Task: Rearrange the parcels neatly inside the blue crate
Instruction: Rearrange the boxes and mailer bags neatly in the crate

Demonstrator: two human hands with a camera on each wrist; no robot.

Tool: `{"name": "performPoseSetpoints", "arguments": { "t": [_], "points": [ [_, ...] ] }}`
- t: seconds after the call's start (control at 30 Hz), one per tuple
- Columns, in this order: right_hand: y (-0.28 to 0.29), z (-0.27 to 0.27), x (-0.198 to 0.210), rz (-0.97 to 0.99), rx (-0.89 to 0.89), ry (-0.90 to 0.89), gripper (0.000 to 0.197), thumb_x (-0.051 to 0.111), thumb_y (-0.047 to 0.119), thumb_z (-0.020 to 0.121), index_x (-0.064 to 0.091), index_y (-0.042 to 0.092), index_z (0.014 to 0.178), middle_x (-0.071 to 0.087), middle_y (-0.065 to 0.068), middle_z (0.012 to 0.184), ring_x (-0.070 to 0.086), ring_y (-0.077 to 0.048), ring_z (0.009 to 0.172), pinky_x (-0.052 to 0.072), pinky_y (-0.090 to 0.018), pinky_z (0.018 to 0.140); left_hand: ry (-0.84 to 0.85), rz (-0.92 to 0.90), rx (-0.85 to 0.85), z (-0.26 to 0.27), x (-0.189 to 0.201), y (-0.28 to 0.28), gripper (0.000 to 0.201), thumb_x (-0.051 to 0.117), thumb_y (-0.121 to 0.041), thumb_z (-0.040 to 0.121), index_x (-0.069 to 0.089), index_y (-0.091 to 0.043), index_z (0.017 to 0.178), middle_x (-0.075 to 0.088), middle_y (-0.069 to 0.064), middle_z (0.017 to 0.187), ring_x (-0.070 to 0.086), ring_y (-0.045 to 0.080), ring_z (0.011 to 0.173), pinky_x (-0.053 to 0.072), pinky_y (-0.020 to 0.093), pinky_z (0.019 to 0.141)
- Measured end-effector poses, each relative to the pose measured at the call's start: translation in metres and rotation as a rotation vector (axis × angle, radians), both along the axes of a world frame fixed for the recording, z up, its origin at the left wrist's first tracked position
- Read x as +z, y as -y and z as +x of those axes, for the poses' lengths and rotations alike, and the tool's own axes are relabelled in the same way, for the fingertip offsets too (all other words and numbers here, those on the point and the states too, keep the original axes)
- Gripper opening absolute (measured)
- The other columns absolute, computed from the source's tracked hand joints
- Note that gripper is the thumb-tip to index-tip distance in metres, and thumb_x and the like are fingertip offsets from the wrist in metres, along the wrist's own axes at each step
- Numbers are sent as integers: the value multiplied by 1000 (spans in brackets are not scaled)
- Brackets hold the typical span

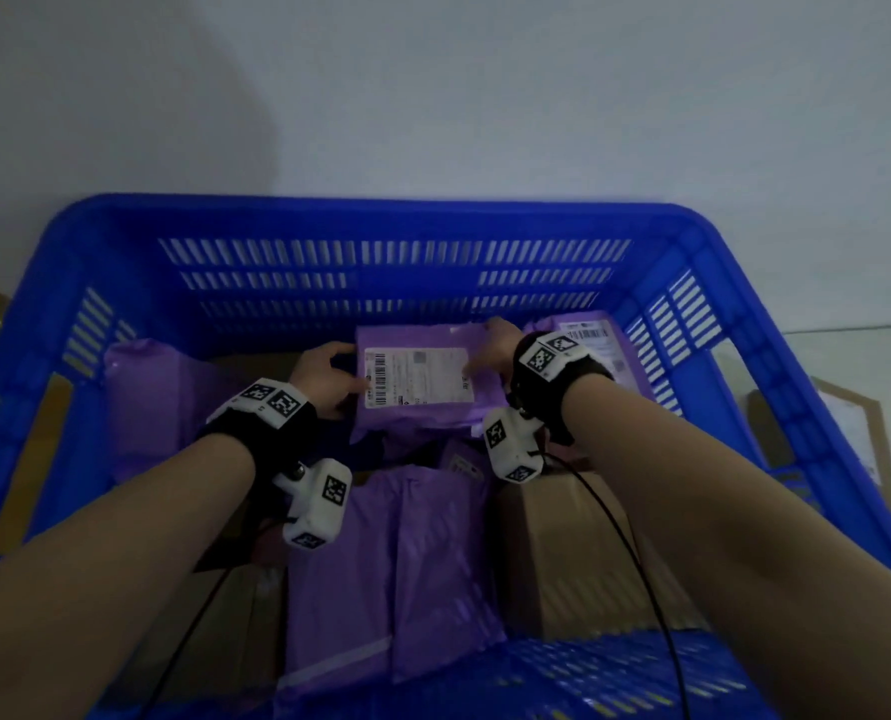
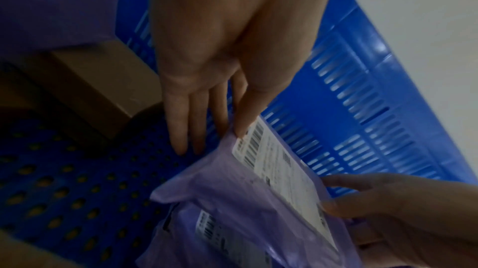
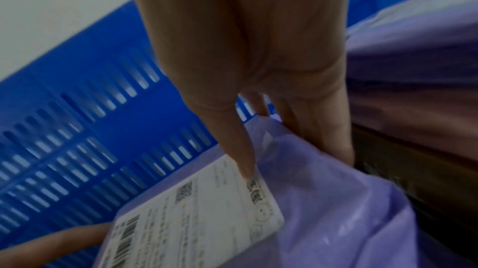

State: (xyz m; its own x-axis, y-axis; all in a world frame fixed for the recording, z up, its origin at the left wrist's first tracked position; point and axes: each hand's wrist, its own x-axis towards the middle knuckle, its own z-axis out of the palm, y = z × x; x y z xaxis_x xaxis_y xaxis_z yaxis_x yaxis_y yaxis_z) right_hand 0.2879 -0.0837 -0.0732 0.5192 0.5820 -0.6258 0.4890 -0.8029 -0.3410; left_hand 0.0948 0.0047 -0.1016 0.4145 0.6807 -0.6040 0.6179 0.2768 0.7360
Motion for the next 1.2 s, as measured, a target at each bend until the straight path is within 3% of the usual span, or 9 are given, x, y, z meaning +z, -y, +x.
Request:
{"name": "performPoseSetpoints", "arguments": {
  "t": [0.1, 0.27, 0.4, 0.53, 0.73, 0.9, 1.03, 1.1, 1.2],
  "points": [
    [-11, 2, -15, -86, 35, -29, 96, 74, 20, 81, 10, -1, 149, 30, -19, 151, 36, -35, 137, 39, -41, 107, -49, -76, -15, 9, -18, -10, 60, 61, 6, 85, 42, -15, 138, 62, 20, 121, 61, 31, 95, 51, 46, 85],
    [-29, 7, -35, -179, 56, 13, 90, 64, 19, 89, -1, -1, 148, 30, -23, 151, 36, -35, 137, 36, -39, 108, -105, -139, -26, 21, -44, -16, 59, 58, 11, 85, 41, -10, 136, 60, 25, 122, 60, 30, 88, 52, 44, 82],
    [-35, 11, -34, -175, 99, 47, 71, 53, 26, 96, 14, -4, 148, 17, -23, 156, 23, -33, 143, 23, -35, 115, -143, -180, -38, 25, -62, -15, 60, 58, 12, 84, 39, -9, 137, 60, 28, 120, 60, 25, 67, 53, 45, 76],
    [-37, 11, -47, -285, 165, -13, 56, 64, 20, 90, 43, -2, 137, 49, -18, 140, 49, -29, 127, 42, -33, 99, -144, -191, -44, 26, -71, -17, 62, 59, 13, 82, 39, -9, 137, 65, 24, 106, 60, 24, 64, 57, 37, 57],
    [-34, 12, -52, -330, 182, -68, 28, 63, 22, 90, 58, 1, 107, 55, -16, 116, 53, -23, 100, 40, -28, 78, -119, -240, -129, 28, -68, -15, 64, 61, 7, 85, 39, -14, 141, 60, 19, 123, 59, 31, 98, 53, 47, 87],
    [-30, 7, -37, -283, 226, -41, 53, 60, 25, 92, 46, -5, 133, 51, -19, 135, 55, -29, 110, 41, -32, 80, -109, -204, -183, 23, -54, -13, 61, 59, 10, 84, 41, -10, 139, 59, 15, 120, 55, 26, 99, 50, 43, 83],
    [-28, -2, -17, -204, 235, -29, 42, 61, 29, 91, 54, 0, 121, 51, -13, 106, 50, -24, 76, 41, -33, 64, -121, -110, -205, 12, -38, -10, 52, 62, 3, 84, 50, -8, 133, 61, 18, 115, 55, 24, 95, 45, 36, 79],
    [-26, -8, -6, -175, 246, -14, 52, 63, 32, 89, 49, 1, 129, 51, -16, 114, 51, -26, 85, 39, -29, 53, -128, -68, -210, 5, -29, -9, 44, 60, 1, 85, 54, -8, 128, 62, 17, 104, 56, 24, 92, 46, 35, 78],
    [-19, -20, 8, -112, 247, -46, 63, 64, 30, 89, 42, -1, 138, 45, -17, 141, 56, -33, 116, 50, -34, 66, -135, -33, -267, -5, -12, -4, 39, 60, -4, 87, 56, -10, 125, 64, 16, 104, 58, 21, 92, 48, 31, 72]
  ]
}}
